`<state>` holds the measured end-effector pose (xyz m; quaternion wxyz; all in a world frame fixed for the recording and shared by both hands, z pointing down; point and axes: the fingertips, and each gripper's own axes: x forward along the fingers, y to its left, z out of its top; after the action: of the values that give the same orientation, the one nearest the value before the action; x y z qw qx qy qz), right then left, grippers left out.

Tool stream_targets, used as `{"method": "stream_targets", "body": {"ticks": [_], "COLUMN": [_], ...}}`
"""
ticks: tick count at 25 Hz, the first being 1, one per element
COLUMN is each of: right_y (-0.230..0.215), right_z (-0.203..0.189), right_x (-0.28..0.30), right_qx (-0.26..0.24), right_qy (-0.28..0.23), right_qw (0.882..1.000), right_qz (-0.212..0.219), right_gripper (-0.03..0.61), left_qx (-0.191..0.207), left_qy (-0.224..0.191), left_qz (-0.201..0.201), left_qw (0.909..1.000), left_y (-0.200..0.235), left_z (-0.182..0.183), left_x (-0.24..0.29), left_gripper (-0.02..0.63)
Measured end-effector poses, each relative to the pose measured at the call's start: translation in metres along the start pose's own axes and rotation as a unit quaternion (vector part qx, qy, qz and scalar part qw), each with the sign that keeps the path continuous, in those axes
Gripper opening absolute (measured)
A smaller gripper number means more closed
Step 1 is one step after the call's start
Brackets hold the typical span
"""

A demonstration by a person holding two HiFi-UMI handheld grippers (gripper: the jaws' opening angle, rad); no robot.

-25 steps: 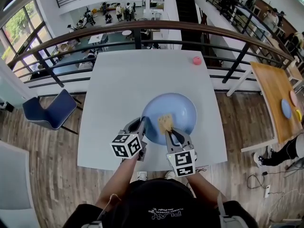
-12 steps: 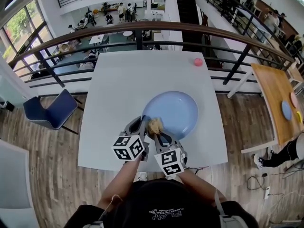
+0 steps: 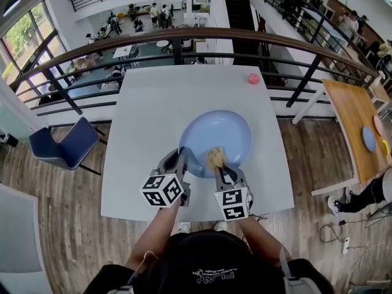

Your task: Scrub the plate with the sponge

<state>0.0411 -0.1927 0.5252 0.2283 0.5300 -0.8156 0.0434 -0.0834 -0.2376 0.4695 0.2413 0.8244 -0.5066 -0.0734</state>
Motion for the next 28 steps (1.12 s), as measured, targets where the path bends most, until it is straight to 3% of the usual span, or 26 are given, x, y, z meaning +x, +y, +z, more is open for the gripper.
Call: {"method": "stream_targets", "body": {"ticks": [13, 21, 25, 28], "right_y": [-0.062, -0.060, -0.059, -0.064], "right_z": [0.003, 0.000, -0.004, -0.008], "right_x": [-0.005, -0.009, -0.024, -0.031], "right_qx": [0.027, 0.031, 0.045, 0.053], "right_qy": [-0.010, -0.021, -0.046, -0.057], "right_qw": [0.997, 0.997, 0.996, 0.995], "right_qz": [-0.071, -0.064, -0.064, -0.070], "right_gripper": [0.046, 0.046, 0.046, 0.046], "left_qx": [0.013, 0.006, -0.014, -0.050], "left_qy": [-0.001, 0.010, 0.035, 0.053], "left_qz": [-0.001, 0.023, 0.035, 0.040], "left_qw": [0.9999, 0.9997, 0.9987, 0.9966], "left_y": [-0.003, 0.014, 0.025, 0.036], "left_z": [0.003, -0.011, -0.031, -0.053], "left_x": [-0.003, 0.002, 0.005, 0.006], "left_gripper": [0.031, 0.028, 0.026, 0.026]}}
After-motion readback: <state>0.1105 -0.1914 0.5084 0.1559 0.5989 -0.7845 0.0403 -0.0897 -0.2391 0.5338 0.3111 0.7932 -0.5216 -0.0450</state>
